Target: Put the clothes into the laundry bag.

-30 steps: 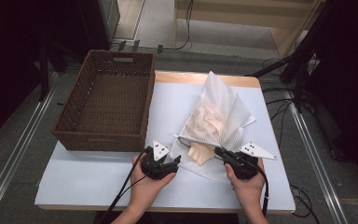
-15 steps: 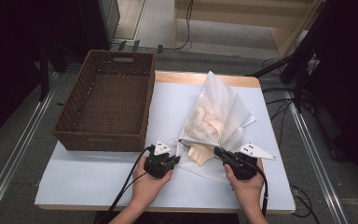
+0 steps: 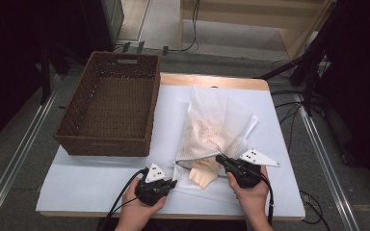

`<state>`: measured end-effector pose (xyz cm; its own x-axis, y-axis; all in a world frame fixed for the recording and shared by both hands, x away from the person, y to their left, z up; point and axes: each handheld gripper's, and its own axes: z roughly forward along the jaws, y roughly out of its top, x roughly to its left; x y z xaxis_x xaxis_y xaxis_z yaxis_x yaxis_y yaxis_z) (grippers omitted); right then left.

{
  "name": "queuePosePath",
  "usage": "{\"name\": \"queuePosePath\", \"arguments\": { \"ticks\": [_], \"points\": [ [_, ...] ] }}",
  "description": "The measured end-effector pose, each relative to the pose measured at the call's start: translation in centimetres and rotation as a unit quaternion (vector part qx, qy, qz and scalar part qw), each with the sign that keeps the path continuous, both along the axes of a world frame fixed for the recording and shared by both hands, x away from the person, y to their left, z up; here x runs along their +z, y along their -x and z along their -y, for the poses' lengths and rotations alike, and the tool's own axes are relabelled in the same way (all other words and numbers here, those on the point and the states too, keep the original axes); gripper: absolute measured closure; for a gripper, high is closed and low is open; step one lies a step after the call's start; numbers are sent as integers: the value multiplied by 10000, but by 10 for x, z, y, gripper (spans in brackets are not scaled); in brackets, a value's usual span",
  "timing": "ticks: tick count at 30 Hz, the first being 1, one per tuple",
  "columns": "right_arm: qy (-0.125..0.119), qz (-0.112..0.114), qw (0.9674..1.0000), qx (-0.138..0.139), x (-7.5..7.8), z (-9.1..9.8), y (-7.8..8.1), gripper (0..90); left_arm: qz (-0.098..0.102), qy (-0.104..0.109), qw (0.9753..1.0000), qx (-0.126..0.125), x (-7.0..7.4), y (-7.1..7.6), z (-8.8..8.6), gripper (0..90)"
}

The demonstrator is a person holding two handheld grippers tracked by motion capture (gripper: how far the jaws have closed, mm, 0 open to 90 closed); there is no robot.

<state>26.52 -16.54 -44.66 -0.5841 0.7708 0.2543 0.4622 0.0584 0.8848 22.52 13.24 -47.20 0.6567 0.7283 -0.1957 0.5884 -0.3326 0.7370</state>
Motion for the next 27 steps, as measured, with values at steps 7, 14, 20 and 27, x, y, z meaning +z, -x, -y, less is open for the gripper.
{"name": "queuePosePath", "arguments": {
  "ticks": [7,14,20,27],
  "points": [
    [14,-22,10000,23,-1,-3,0,895,1006,229,9928,613,37,7,11,484],
    [17,-45,10000,41,-3,-1,0,895,534,-247,9982,97,23,-14,68,448],
    [18,-103,9999,39,-5,1,-1,895,194,-731,9971,3,-2,-26,94,318],
    [-29,-74,10000,35,-4,-3,-1,896,196,-871,9960,-12,3,-32,113,493]
  ]
}}
